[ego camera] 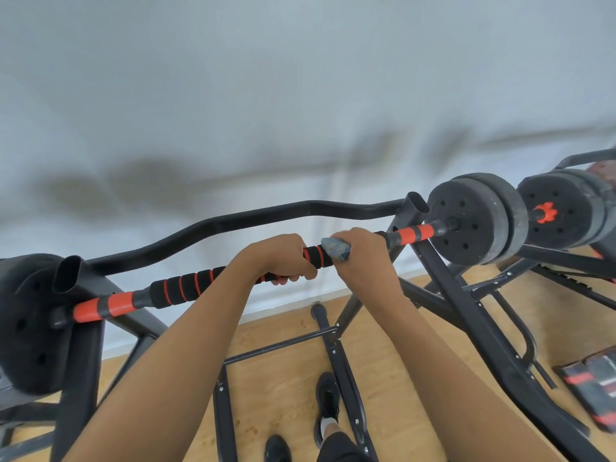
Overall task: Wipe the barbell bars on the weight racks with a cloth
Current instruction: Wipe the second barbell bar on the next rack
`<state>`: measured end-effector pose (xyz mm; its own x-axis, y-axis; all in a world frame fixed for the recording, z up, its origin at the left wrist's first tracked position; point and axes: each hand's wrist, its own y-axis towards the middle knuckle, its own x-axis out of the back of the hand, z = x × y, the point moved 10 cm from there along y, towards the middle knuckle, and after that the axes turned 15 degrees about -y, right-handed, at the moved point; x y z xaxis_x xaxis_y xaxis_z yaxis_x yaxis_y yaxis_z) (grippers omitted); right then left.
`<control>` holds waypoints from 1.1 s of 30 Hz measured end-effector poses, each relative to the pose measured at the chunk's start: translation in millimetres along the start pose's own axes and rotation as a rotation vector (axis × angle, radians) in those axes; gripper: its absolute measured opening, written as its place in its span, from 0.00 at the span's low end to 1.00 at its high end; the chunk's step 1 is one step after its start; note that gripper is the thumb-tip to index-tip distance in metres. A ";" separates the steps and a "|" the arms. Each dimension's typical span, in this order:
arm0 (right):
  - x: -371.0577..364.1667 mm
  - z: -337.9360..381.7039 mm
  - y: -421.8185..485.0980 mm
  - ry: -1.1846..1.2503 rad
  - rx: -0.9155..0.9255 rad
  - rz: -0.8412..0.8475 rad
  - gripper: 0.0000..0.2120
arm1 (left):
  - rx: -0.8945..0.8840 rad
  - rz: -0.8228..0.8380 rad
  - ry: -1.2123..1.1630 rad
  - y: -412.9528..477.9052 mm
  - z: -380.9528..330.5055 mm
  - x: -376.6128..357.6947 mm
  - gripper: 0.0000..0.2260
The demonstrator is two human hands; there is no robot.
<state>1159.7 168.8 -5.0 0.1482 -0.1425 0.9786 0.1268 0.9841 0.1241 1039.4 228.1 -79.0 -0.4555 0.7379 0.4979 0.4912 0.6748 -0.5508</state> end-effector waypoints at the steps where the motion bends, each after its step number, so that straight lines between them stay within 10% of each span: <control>1: -0.6 -0.2 -7.7 -0.030 0.042 -0.016 0.03 | -0.002 0.000 -0.002 0.6 0.0 0.3 0.08; 7: -21.9 -30.7 -50.2 0.023 -0.039 0.187 0.08 | -0.026 0.046 -0.027 -0.6 -2.2 -3.5 0.10; 11: 25.8 -17.7 -21.5 0.256 -0.086 -0.065 0.05 | -0.025 0.027 -0.015 -1.9 -2.4 -1.3 0.09; 25: -35.5 -16.3 -52.1 0.212 -0.131 0.150 0.05 | -0.042 0.040 -0.036 -6.9 -3.8 -2.7 0.08; 33: 4.5 6.3 -6.8 0.346 -0.116 -0.051 0.09 | -0.040 0.008 -0.029 -11.1 -4.7 -0.4 0.06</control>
<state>1153.3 162.2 -0.4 0.4590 -0.2383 0.8559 0.2506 0.9590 0.1326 1037.6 220.4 -69.9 -0.4728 0.7431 0.4736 0.5236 0.6692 -0.5272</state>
